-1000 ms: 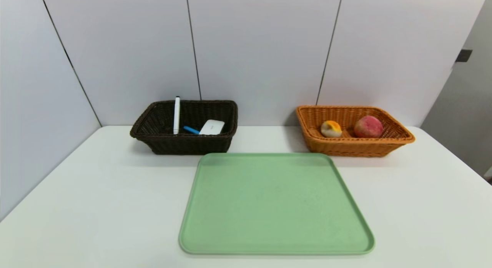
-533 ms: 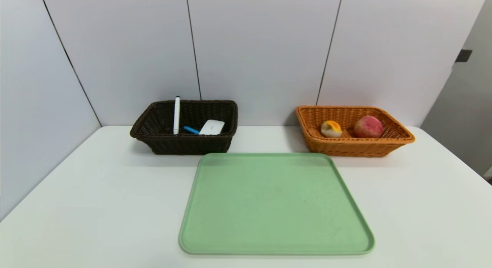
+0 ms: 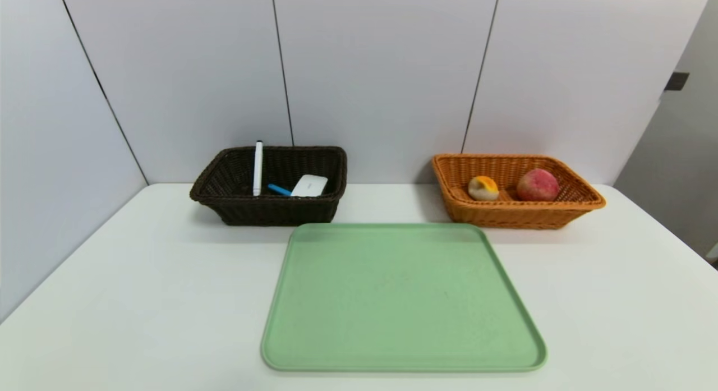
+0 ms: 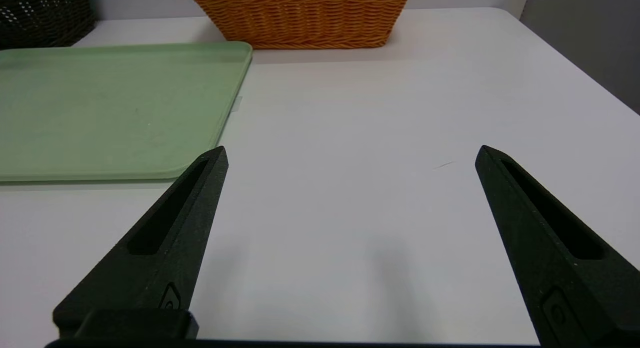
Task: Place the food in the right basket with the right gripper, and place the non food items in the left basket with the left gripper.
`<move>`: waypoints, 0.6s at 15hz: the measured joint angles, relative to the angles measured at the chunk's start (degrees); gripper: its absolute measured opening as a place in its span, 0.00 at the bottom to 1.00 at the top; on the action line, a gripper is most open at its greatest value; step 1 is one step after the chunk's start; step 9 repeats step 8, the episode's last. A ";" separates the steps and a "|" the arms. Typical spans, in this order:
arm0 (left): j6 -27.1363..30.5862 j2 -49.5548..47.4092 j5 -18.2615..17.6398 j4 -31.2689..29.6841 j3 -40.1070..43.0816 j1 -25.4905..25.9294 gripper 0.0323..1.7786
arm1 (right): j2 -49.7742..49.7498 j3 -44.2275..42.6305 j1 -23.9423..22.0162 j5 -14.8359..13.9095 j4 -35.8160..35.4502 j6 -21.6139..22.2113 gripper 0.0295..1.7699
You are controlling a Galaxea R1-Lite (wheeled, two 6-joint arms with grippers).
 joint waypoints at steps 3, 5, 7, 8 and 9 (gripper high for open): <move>0.00 0.02 0.00 0.00 0.00 0.00 0.95 | 0.00 -0.09 0.00 -0.13 0.99 0.09 0.97; 0.02 0.02 0.00 0.00 0.00 0.00 0.95 | 0.00 -0.13 0.00 -0.09 0.27 0.13 0.97; 0.02 0.02 0.00 0.00 0.00 0.00 0.95 | 0.00 -0.05 0.00 -0.02 0.22 0.00 0.97; 0.02 0.02 0.00 0.00 0.00 0.00 0.95 | 0.00 -0.05 0.00 0.02 0.21 0.00 0.97; 0.02 0.02 0.00 0.00 0.00 0.00 0.95 | 0.00 -0.05 0.00 0.02 0.21 0.00 0.97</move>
